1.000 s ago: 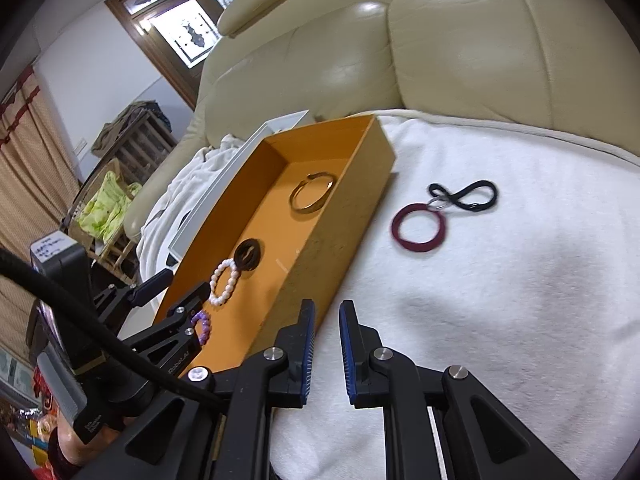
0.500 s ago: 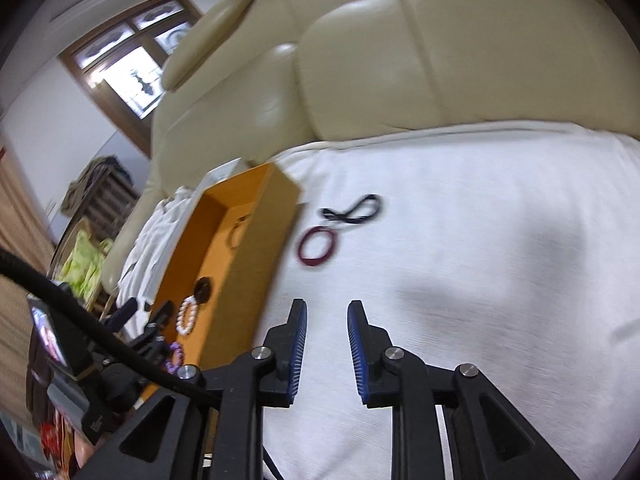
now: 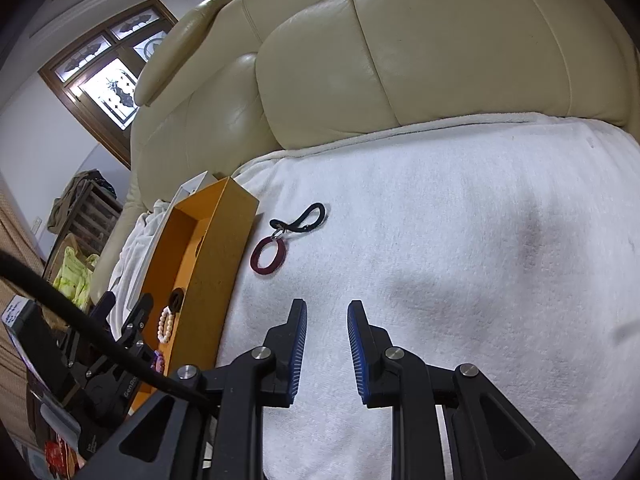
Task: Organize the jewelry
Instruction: 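Move both grippers out of the box toward the hair tie and black cord on the towel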
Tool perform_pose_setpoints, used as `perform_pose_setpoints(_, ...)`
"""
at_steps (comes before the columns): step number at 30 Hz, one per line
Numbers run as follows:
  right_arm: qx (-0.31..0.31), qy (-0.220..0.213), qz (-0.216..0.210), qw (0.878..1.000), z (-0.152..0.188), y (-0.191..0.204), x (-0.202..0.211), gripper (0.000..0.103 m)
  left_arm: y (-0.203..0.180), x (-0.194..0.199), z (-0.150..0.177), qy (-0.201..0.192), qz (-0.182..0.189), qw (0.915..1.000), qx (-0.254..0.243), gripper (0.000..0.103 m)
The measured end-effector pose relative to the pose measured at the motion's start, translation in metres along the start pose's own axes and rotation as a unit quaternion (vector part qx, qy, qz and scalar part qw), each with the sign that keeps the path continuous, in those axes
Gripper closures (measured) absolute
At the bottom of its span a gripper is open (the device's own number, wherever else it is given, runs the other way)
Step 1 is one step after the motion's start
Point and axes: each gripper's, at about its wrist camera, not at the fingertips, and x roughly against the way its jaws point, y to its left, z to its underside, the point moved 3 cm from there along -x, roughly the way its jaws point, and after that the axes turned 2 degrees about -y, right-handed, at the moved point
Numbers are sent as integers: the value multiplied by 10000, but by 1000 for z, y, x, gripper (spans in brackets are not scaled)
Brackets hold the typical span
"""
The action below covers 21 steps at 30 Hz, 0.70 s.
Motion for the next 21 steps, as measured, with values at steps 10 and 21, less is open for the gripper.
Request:
perform_pose_setpoints(10,177,79,-238,9995,-21,15,-39,80,-2,-6,-3,84,119,9999,-21,33)
perform_pose_setpoints(21,236,-9,121,9996,-43,14,-96,80,21,-17,2,353,256,9976,530,33)
